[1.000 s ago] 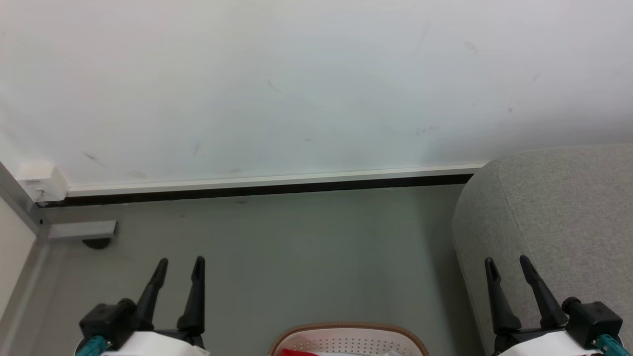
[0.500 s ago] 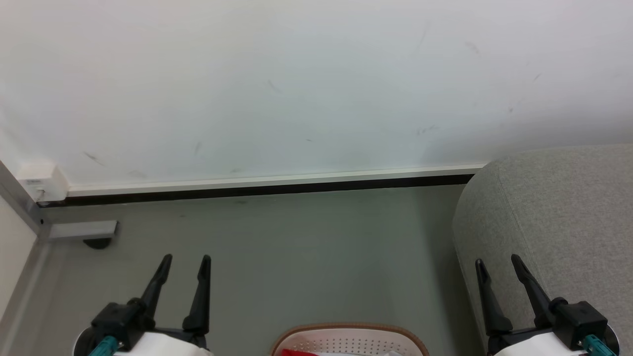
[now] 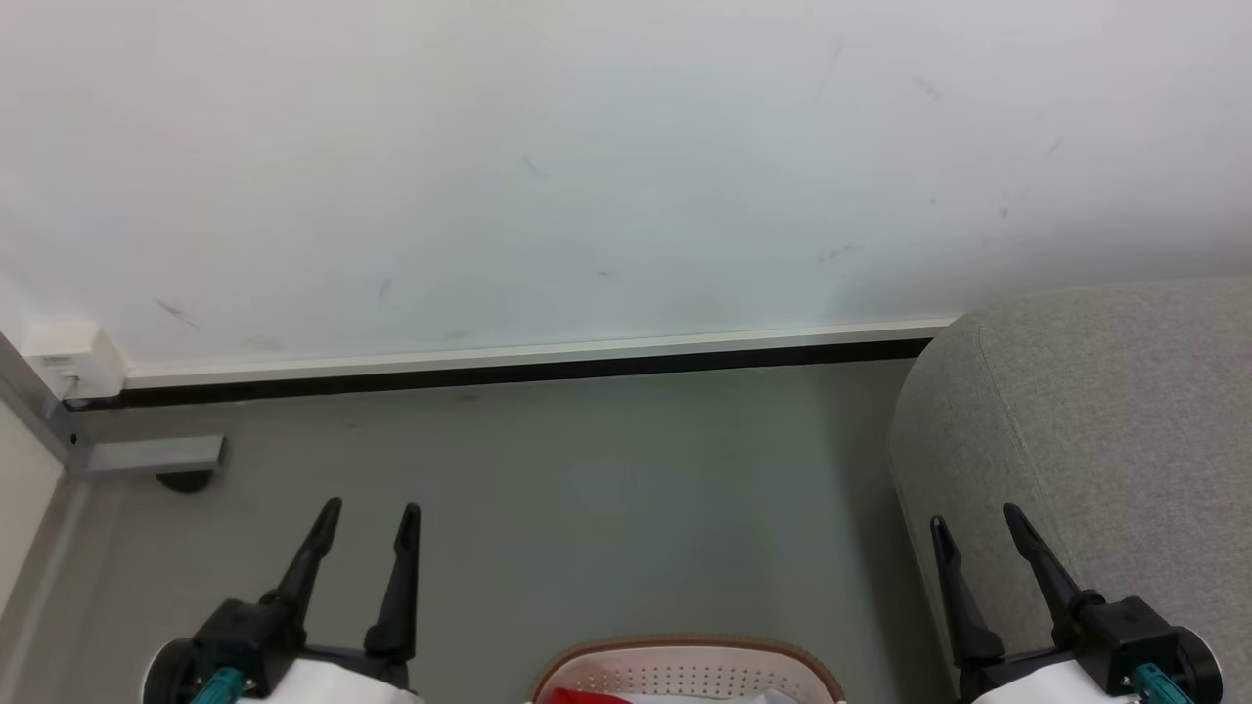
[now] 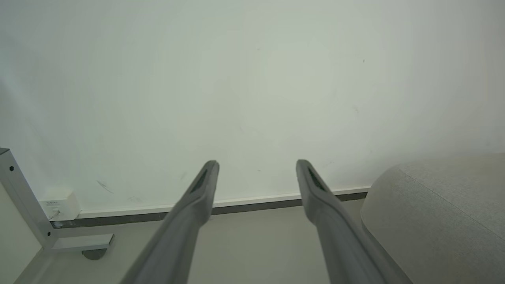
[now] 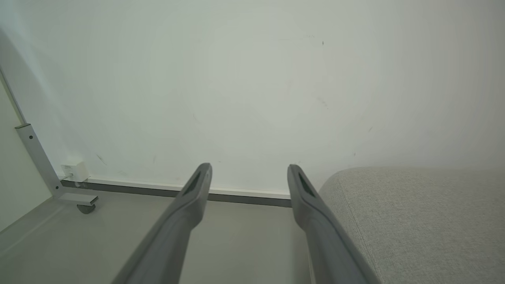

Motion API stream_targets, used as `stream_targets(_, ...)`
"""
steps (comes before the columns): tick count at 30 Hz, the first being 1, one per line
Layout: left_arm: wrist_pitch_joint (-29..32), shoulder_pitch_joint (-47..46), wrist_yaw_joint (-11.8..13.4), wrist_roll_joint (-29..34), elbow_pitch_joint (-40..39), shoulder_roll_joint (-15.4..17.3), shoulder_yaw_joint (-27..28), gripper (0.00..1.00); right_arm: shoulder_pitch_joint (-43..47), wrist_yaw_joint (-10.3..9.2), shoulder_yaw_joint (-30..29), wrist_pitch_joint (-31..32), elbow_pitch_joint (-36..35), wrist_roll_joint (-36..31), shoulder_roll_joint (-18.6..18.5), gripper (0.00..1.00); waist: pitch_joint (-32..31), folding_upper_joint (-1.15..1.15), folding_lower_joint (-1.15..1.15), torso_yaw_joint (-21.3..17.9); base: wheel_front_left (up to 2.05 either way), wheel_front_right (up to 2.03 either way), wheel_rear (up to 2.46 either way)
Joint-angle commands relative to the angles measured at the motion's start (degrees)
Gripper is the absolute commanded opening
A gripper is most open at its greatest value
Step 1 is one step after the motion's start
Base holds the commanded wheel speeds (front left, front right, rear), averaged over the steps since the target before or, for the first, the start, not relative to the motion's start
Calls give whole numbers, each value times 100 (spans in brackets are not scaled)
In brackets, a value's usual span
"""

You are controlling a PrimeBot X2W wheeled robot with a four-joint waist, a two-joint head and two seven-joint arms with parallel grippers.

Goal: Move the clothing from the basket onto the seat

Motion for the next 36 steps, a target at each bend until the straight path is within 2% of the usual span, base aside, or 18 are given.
stream_targets(1, -37, -38, -23, 153, 18, 6, 22, 100, -66, -12, -25, -37, 25, -105, 29, 100, 6, 0, 0, -4, 0, 0, 0)
stream_targets(36, -46, -111, -19, -113, 81, 3, -75, 100, -95, -12, -62, -33, -58, 61, 34, 100, 78, 0, 0, -120, 0, 0, 0)
